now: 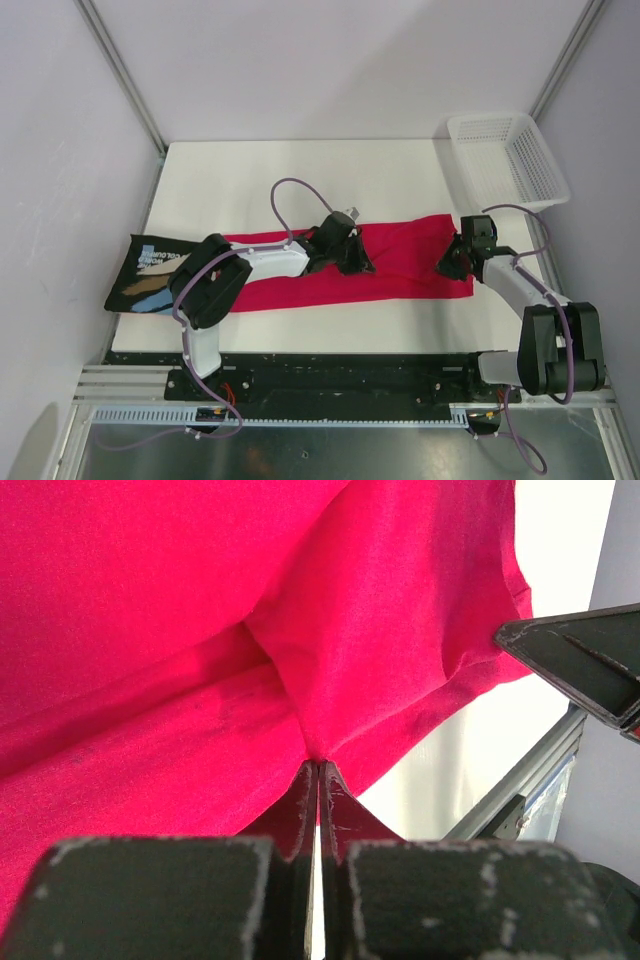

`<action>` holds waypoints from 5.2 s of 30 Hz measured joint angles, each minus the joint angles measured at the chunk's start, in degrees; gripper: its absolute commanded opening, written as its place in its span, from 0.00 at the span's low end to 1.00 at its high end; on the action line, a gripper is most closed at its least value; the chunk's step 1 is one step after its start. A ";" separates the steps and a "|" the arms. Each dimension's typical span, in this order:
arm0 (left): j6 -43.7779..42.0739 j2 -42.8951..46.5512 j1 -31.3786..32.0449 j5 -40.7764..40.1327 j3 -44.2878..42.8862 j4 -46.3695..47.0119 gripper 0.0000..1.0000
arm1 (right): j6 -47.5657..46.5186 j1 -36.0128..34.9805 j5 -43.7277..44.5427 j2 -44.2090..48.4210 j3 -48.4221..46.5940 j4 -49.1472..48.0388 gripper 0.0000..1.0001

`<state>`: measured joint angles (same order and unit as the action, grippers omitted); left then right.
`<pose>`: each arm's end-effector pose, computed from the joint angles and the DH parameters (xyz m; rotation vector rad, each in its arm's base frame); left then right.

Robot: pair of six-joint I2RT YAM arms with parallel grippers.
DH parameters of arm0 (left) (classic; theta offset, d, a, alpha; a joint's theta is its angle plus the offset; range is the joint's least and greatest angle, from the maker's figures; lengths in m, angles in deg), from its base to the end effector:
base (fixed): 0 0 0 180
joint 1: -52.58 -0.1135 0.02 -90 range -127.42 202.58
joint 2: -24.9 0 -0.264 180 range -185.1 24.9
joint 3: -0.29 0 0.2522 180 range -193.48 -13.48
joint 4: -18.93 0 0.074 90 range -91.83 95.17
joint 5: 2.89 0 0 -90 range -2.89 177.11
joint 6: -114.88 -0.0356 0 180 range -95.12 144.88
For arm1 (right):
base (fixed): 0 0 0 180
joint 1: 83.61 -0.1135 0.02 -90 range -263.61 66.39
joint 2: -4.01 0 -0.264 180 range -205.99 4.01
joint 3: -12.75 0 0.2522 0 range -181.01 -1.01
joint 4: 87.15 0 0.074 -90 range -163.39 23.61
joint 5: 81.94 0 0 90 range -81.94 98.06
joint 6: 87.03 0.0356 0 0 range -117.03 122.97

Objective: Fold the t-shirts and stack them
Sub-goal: Fold the other side of the tshirt into a rectangle, then rotate the tshirt 85 degrees

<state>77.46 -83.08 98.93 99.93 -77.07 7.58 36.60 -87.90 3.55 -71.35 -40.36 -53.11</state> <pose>0.2699 -0.2944 0.1635 -0.0112 2.5608 -1.0528 0.2466 0.0213 0.1824 0.6255 2.5114 0.3511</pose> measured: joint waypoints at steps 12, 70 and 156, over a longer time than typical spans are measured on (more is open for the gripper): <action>0.00 0.00 -0.02 0.00 0.00 0.00 0.00 | 2.43 -1.84 0.20 7.98 0.00 4.11 0.00; -6.47 5.38 -8.70 7.39 7.17 -0.42 0.41 | 0.35 -2.93 6.71 -4.92 -1.36 6.40 0.24; -27.96 13.99 -22.86 -9.62 10.10 -29.29 0.36 | -8.72 0.33 6.23 -68.39 -86.07 11.74 0.57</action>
<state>49.50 -69.09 76.06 90.31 -66.97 -21.71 27.88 -87.58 9.78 -139.74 -126.43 -41.38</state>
